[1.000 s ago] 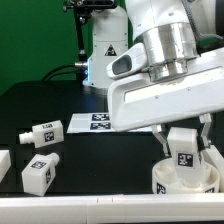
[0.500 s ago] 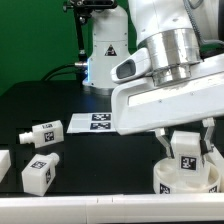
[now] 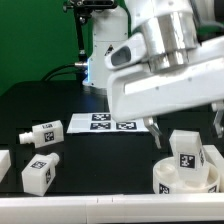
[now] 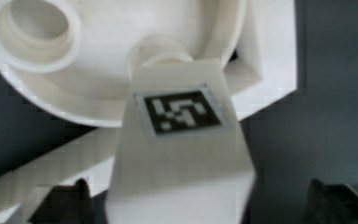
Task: Assemble stool
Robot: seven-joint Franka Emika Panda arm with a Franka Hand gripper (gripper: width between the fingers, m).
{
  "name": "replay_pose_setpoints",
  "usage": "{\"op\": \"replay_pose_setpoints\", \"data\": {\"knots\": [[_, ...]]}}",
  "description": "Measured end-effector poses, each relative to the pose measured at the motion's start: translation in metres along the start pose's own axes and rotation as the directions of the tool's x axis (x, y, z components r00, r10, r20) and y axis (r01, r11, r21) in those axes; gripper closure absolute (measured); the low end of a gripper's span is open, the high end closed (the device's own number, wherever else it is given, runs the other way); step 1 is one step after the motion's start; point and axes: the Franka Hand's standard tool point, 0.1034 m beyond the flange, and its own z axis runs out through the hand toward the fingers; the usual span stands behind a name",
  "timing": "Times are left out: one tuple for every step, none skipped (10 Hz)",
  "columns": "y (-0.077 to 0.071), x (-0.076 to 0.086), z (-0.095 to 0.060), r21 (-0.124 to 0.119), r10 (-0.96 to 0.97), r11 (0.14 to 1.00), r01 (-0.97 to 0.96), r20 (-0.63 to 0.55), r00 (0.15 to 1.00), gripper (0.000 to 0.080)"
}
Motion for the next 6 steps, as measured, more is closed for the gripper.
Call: {"op": "replay_pose_setpoints", "data": {"knots": [[-0.004,0.008,-0.009,0.000,-0.026,1.000,0.027,0.079,0.997,0.0160],[-0.008,0.009,-0.008,-0.005,-0.065,0.998,0.066,0.125,0.990,0.0153],[-0.010,0.003,-0.003,-0.002,-0.069,0.997,0.071,0.185,0.980,0.0153],[-0.008,0.002,0.001,0.000,-0.055,0.998,0.056,0.190,0.980,0.0153],[-0.009,0.002,0.001,0.000,-0.056,0.998,0.057,0.189,0.980,0.0150],[-0.008,0.001,0.002,-0.008,-0.109,0.994,0.113,0.191,0.975,0.0150]]}}
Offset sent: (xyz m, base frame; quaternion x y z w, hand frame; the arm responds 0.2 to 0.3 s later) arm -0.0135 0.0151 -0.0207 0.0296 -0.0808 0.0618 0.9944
